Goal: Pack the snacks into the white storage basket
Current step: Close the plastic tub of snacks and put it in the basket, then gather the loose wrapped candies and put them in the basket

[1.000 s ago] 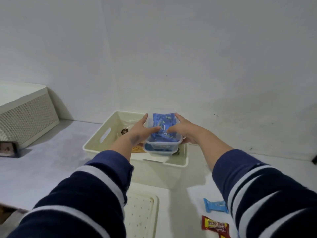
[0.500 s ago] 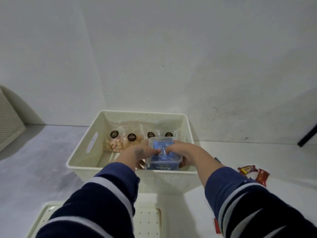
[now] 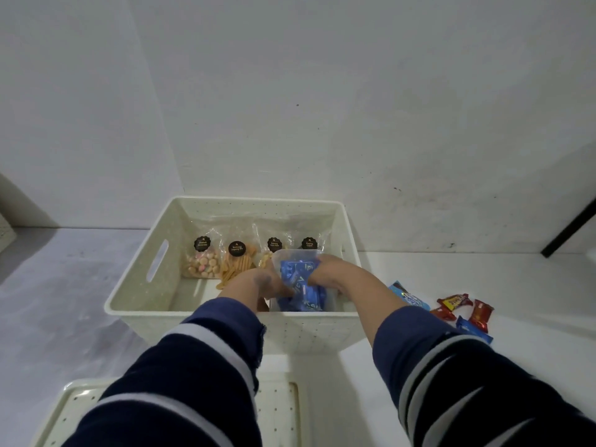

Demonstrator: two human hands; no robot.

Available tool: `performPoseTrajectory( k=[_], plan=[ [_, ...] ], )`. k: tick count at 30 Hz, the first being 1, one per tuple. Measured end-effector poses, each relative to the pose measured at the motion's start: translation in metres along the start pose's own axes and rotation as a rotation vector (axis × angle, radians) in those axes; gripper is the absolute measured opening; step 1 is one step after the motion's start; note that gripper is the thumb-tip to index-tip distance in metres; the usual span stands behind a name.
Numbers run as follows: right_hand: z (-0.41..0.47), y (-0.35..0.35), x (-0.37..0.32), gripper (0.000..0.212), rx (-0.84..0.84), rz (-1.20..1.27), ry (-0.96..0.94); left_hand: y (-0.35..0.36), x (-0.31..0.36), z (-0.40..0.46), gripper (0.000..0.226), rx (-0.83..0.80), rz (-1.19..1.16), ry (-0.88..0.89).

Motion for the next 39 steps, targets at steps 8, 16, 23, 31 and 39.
performPoseTrajectory(
  k=[8, 16, 23, 31, 39],
  plan=[
    [-0.053, -0.035, -0.006, 0.055, 0.128, -0.037, -0.153, 0.014, 0.017, 0.002, 0.079, -0.021, 0.023, -0.002],
    [-0.097, -0.066, 0.041, 0.050, 0.224, -0.223, -0.110, 0.024, 0.091, -0.045, 0.055, 0.222, 0.442, 0.187],
    [-0.147, -0.067, 0.128, 0.053, 0.125, -0.379, 0.130, 0.094, 0.163, -0.068, 0.058, 0.202, 0.686, 0.333],
    [-0.201, -0.054, 0.234, 0.053, 0.026, -0.414, 0.175, 0.201, 0.197, -0.089, 0.065, 0.124, 0.701, 0.277],
    [-0.240, -0.031, 0.345, 0.058, -0.038, -0.392, 0.122, 0.308, 0.200, -0.091, 0.068, 0.086, 0.665, 0.203]
  ],
)
Point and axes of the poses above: each hand's wrist, its own z-axis towards the middle knuckle, its own y-axis out of the palm, x = y × z, the point moved 3 cm from there along z, towards the middle knuckle, and after that the axes turned 14 degrees about -x, right-handed, at the moved point
